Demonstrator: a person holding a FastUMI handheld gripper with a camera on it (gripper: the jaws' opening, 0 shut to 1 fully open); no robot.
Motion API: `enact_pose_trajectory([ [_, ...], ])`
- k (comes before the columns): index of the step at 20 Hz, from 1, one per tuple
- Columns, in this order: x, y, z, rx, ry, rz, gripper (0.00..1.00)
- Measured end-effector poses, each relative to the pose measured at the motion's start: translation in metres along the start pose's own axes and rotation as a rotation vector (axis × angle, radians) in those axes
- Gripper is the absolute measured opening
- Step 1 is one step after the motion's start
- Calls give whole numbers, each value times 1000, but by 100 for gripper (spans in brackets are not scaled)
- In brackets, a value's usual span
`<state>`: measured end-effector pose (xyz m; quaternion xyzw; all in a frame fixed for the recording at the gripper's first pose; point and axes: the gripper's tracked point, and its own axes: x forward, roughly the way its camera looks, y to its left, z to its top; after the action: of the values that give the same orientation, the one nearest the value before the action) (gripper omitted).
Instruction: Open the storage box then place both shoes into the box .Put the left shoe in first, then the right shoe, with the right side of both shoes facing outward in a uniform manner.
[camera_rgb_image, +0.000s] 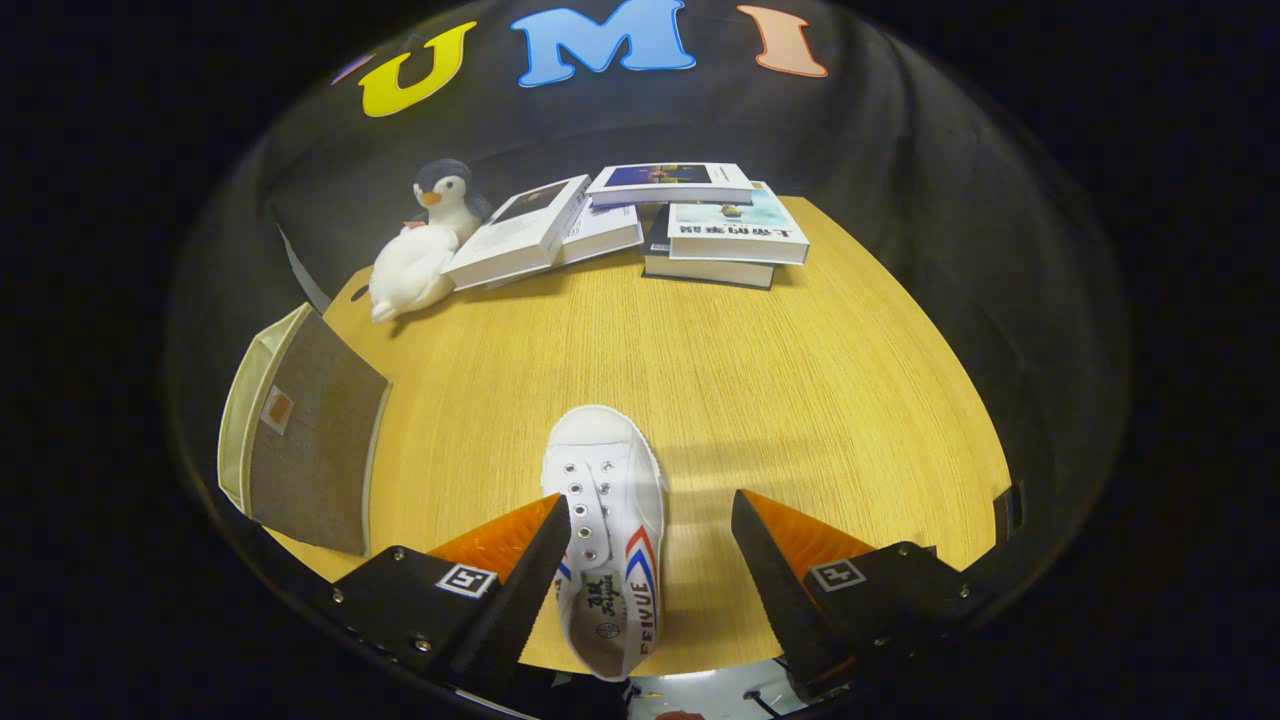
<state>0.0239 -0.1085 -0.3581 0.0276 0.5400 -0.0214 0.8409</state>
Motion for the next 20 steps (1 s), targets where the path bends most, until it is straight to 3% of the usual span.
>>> enact_pose_trajectory([
  [6, 25, -12, -26, -51, 90, -24, 98],
  [13, 40, -1, -37, -93, 142, 5, 98],
  [18, 44, 3, -37, -72, 177, 16, 96],
  [20, 46, 12, -40, -31, 195, 64, 93],
])
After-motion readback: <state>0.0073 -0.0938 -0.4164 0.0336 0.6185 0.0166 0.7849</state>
